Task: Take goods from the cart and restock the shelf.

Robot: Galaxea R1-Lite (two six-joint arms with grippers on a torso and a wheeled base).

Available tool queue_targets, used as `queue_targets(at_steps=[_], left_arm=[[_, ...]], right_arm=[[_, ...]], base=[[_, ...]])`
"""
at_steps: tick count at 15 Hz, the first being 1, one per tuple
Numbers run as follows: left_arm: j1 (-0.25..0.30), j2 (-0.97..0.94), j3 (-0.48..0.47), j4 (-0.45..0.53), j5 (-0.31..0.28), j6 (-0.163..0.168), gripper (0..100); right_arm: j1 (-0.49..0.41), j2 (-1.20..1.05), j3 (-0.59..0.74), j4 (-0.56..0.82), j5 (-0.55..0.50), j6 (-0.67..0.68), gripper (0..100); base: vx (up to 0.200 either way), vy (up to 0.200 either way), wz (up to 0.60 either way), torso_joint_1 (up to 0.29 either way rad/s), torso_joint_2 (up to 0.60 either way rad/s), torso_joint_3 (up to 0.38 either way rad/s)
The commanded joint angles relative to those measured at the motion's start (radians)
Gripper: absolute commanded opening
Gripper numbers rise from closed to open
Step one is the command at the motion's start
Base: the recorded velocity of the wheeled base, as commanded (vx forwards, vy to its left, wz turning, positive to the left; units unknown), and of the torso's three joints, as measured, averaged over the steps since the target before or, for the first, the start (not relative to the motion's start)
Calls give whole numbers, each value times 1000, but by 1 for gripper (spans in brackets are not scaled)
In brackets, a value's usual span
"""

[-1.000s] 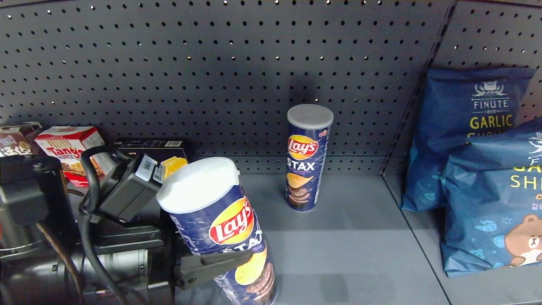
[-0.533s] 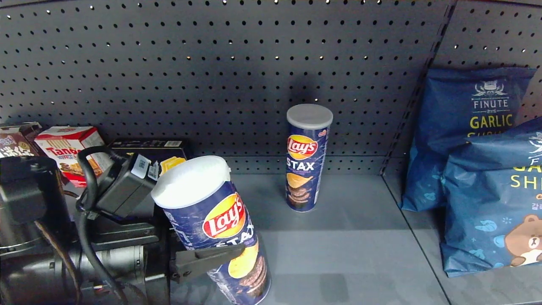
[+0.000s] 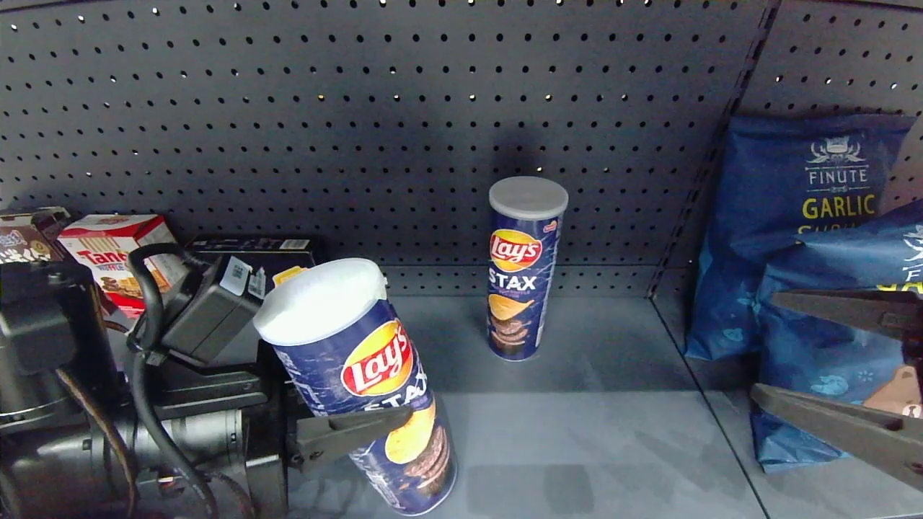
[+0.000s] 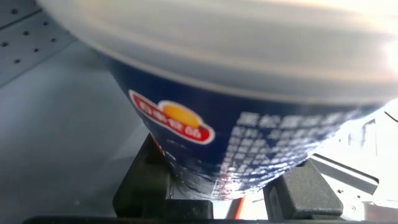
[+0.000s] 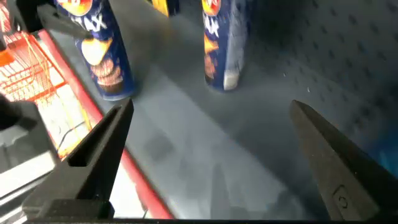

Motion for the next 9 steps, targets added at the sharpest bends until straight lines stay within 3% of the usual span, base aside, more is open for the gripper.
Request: queue_targets(at_steps=[1,7,9], left_arm=[[11,0,-4,-1,-2,0,0],[17,1,-8,-1,-5,0,0],[19,1,-19,-1,-5,0,0]], right_arm=[[64,163,-19,-64,-22,2,100],[90,350,-104,-119,-58,-3,100],[80,462,-101,-292,-81,-3,100]], base=[[0,0,0,0,0,0],[0,0,0,0,0,0],[0,0,0,0,0,0]])
